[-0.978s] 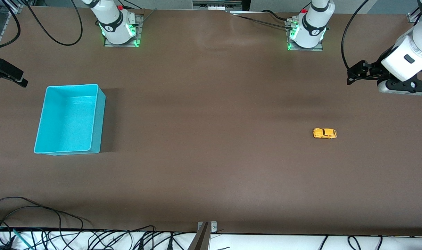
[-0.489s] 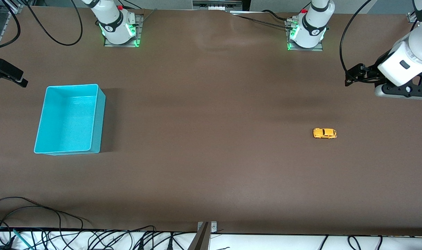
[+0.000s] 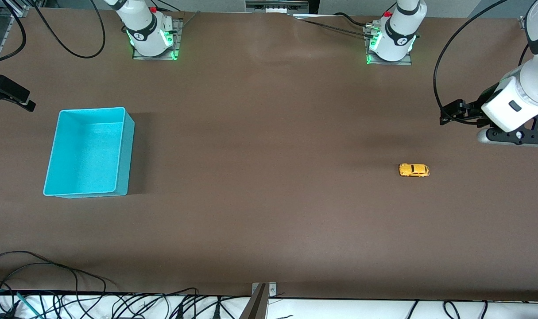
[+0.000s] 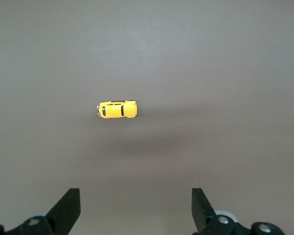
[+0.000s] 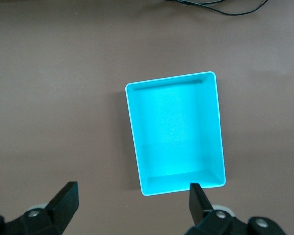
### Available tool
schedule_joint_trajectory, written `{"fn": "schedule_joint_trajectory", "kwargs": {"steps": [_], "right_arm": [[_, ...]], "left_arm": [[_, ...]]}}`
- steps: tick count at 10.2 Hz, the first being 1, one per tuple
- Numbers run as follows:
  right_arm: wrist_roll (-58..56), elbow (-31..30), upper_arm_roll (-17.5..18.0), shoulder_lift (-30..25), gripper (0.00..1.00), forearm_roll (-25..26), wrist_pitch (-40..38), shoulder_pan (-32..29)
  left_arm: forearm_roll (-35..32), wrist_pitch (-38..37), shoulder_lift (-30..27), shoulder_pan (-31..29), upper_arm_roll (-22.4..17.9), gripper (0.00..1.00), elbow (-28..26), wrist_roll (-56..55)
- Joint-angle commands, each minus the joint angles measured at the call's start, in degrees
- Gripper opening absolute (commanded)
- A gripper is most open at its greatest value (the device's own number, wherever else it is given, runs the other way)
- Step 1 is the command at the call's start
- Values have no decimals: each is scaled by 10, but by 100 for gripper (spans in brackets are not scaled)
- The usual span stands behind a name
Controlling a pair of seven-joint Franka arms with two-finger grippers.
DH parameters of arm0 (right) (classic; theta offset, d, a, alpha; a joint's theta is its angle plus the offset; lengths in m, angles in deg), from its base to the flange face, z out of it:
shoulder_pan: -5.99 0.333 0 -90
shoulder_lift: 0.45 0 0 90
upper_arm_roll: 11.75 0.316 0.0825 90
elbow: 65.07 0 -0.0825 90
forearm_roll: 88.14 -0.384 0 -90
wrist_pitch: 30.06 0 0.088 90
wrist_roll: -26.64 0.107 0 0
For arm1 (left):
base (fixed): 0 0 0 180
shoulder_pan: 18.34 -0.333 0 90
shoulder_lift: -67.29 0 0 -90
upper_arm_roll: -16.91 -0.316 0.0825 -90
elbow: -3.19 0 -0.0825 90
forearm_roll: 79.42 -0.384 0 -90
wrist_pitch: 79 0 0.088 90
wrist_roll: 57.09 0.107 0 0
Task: Wind up and store yellow beetle car
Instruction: 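Lower the open left gripper over the yellow beetle car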
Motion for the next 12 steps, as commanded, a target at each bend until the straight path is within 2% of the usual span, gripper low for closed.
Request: {"fn": "schedule_joint_trajectory", "kwargs": {"steps": [1,4,8,10,12], "right_arm": [[1,1,5,0,100,6,0,-2],[2,0,3,1,100,5,-5,-3],[1,-1,4,6,100,6,0,-2],[-1,-1,3,10,100,5,1,-3],[0,-1,3,15,100,6,1,-3]], "left_arm": [[-14,0,14,-1,0,100,23,65],[-14,1,24,-1,0,100,23,194],[-18,17,45,-13,-6,100,23,420],[-23,38,58,-27,-6,100,3,527],[-23,114,72,-39,-5,100,-46,623]]}}
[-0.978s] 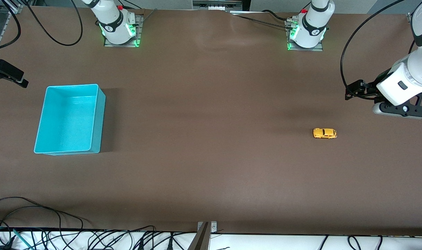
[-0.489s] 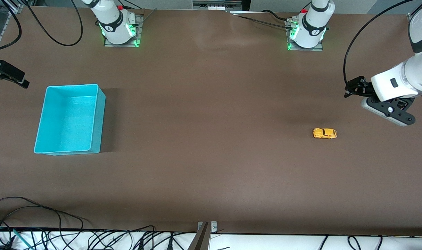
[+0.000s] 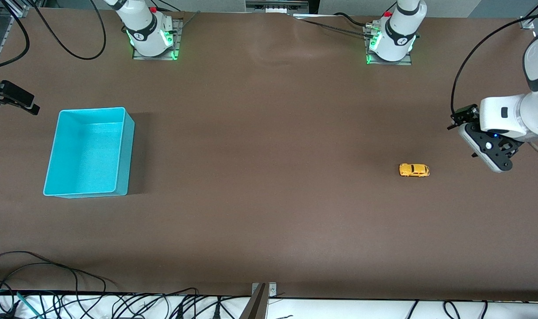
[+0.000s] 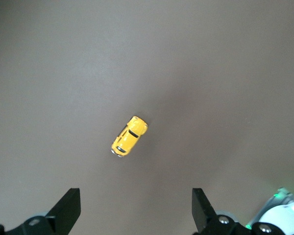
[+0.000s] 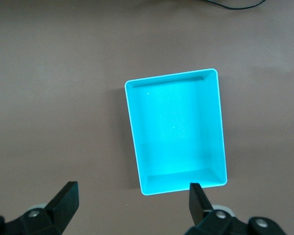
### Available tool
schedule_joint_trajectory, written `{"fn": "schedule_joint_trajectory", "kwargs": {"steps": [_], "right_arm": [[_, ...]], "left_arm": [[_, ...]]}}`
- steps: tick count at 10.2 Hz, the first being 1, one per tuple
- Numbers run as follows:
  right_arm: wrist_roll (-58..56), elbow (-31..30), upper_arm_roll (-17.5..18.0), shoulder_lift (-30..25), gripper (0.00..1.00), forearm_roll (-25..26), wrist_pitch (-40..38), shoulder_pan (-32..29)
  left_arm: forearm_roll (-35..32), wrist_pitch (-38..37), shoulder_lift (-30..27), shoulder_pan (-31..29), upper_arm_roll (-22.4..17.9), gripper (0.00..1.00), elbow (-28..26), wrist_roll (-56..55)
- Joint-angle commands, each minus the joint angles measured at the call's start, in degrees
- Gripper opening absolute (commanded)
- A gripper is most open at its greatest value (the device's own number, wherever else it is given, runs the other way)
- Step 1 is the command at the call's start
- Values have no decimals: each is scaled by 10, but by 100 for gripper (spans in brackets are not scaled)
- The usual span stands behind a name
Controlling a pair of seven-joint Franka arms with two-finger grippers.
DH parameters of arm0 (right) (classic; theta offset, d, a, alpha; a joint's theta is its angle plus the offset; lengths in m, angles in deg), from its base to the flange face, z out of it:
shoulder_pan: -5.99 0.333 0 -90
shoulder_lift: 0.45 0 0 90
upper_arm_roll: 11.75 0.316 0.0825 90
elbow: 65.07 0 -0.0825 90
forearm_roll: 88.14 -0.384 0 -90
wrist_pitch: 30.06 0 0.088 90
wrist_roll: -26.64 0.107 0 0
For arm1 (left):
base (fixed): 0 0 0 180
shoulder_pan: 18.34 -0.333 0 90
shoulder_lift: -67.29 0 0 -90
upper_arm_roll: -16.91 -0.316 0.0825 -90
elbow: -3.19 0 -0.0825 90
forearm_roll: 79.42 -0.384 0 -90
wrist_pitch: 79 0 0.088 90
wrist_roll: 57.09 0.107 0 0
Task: Wind up and store yellow beetle car
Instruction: 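Lower the open left gripper over the yellow beetle car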
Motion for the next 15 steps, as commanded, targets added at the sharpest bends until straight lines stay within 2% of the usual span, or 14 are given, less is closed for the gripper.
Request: {"fn": "schedule_joint_trajectory", "kwargs": {"steps": [1,4,6,8,12,15], "right_arm": [[0,-1,2,5,100,6,1,-5],[0,-1,-3,12,100,5,0,-7],[-3,-1,-3,17,100,6,1,-8],[2,-1,-3,17,100,6,0,-8],[10,-1,-3,17,100,6,-1,-8],[10,-1,-3,17,100,6,-3,-8]], "left_arm": [[-18,82,5,-5,6,100,-76,87],[-40,170,3,-3,8,100,-176,177],[-41,282,4,-18,7,100,-253,239],[-67,433,10,-27,7,100,-344,261],[-88,508,85,-40,7,100,-349,278],[-89,531,104,-44,8,100,-349,293]]}}
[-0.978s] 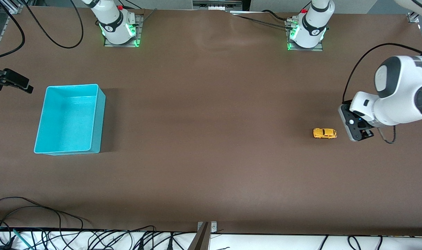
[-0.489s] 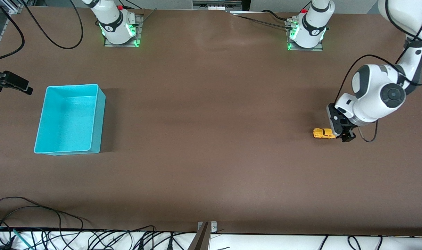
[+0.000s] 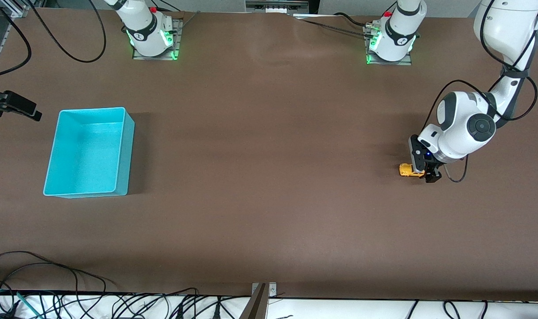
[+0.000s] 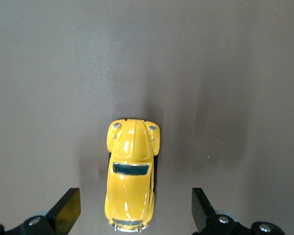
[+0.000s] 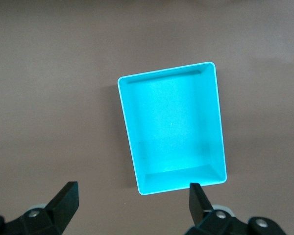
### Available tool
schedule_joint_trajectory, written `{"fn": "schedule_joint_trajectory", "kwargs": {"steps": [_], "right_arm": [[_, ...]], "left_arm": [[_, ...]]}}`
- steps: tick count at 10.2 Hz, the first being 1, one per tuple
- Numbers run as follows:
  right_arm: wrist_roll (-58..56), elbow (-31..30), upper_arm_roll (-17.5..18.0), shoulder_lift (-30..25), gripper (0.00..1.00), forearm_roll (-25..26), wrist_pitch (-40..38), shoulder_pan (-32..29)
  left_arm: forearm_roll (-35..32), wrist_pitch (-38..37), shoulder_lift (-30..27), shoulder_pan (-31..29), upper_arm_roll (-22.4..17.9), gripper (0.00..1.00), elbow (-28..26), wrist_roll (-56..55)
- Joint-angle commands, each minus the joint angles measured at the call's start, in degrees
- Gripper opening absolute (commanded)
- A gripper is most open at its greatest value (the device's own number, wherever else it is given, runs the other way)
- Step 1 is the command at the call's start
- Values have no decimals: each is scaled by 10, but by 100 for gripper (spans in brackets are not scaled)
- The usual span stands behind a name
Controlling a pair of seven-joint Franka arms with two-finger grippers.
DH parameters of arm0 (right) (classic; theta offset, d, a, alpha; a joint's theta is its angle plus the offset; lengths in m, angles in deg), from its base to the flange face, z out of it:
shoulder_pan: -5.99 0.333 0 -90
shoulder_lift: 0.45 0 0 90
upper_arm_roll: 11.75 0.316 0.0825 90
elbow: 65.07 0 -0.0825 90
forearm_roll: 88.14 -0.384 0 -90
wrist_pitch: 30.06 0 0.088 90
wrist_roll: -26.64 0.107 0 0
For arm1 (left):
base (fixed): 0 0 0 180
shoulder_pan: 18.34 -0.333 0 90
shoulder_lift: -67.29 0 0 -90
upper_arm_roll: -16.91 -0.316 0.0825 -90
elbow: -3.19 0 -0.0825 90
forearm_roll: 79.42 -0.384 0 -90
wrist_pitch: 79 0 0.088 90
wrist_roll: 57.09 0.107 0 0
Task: Wind up and store yellow beetle car
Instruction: 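Close the left gripper on the yellow car's body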
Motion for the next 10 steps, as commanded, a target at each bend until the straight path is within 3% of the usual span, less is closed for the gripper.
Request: {"fn": "schedule_joint_trajectory", "kwargs": {"steps": [1,2,3,4,5,8,10], "right_arm": [[6,0,3,-2,100,5,-3,-4],[6,0,3,-2,100,5,-5,-4],[9,-1,3,-2,100,5,-7,-4],[8,-1,3,-2,100,5,-6,-4],[8,-1,3,-2,100,5,-6,-4],[8,-1,3,-2,100,6,-6,-4],[8,-1,3,-2,100,6,-6,-4]], "left_arm": [[-14,6,12,-6,3,100,10,20],[-14,7,12,-6,3,97,11,24],[-14,8,12,-7,3,80,11,25],[-14,8,12,-6,2,54,12,26],[-14,9,13,-5,2,41,12,26],[-14,31,32,-9,2,39,12,26],[-14,36,32,-10,3,14,12,45]]}}
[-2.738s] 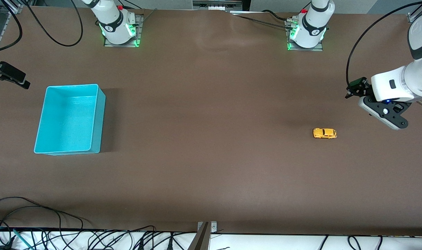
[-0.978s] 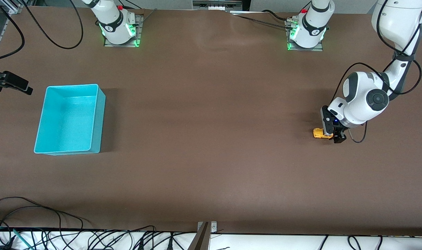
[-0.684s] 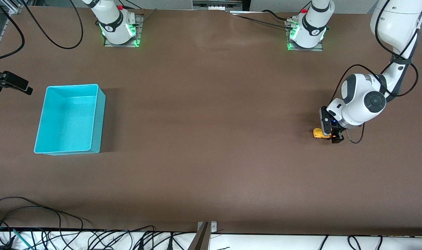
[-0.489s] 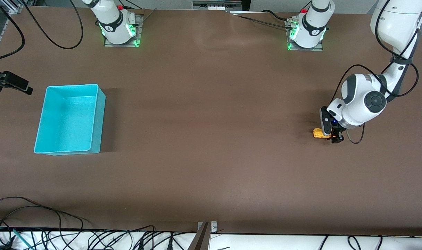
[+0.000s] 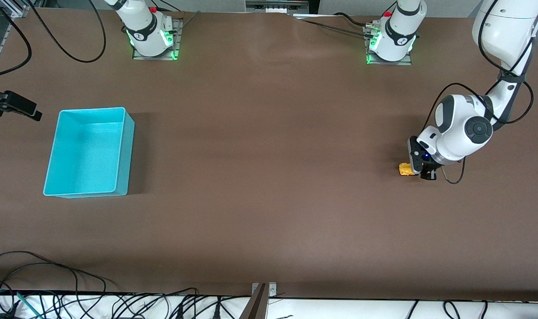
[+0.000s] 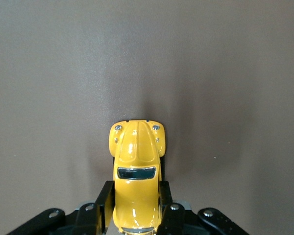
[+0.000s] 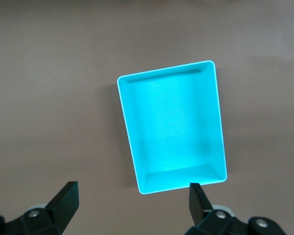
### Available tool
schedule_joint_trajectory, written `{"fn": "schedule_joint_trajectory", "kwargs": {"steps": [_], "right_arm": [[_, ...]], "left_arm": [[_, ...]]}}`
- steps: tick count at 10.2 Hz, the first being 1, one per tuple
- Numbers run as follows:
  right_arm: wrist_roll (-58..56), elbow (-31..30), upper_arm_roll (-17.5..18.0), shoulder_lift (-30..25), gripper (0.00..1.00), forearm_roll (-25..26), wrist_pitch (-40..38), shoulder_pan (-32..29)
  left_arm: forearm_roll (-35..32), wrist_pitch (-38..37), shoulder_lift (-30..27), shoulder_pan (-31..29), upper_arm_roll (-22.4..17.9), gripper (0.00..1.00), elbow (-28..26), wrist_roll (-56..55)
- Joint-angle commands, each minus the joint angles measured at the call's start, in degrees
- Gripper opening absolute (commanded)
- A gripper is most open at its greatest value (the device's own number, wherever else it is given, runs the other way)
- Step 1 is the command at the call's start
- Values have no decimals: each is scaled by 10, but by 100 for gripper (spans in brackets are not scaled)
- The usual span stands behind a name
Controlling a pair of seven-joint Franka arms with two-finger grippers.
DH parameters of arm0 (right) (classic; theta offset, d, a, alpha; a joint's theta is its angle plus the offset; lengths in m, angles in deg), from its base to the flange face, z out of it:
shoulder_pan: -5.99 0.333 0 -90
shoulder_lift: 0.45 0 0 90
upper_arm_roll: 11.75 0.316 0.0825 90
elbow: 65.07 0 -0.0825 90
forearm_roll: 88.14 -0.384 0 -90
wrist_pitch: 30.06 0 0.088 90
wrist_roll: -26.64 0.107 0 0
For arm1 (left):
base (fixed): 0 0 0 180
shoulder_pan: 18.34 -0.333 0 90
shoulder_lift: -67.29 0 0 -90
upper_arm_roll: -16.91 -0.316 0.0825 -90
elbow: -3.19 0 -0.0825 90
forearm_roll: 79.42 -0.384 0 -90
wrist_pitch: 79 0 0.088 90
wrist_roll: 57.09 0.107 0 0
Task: Wind up and store yellow beetle car
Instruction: 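Close the left gripper on the yellow car's body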
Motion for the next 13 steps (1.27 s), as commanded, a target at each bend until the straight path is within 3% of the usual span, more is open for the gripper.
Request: {"fn": "schedule_joint_trajectory", "kwargs": {"steps": [1,7,10,13], "right_arm": [[6,0,3,-1,100,5,-5,-3],[13,-1,3,-2,100,6,-5,-3],[13,-1,3,-2,100,6,-5,-3],[14,-1,3,-2,100,6,-5,-2]], "left_arm": [[-13,23,22,-9,2,8,9,34],[-14,17,47,-17,-1,8,23,36],[-13,16,73,-52,-2,8,49,95],[-13,16,107,-126,-1,9,87,178]]}}
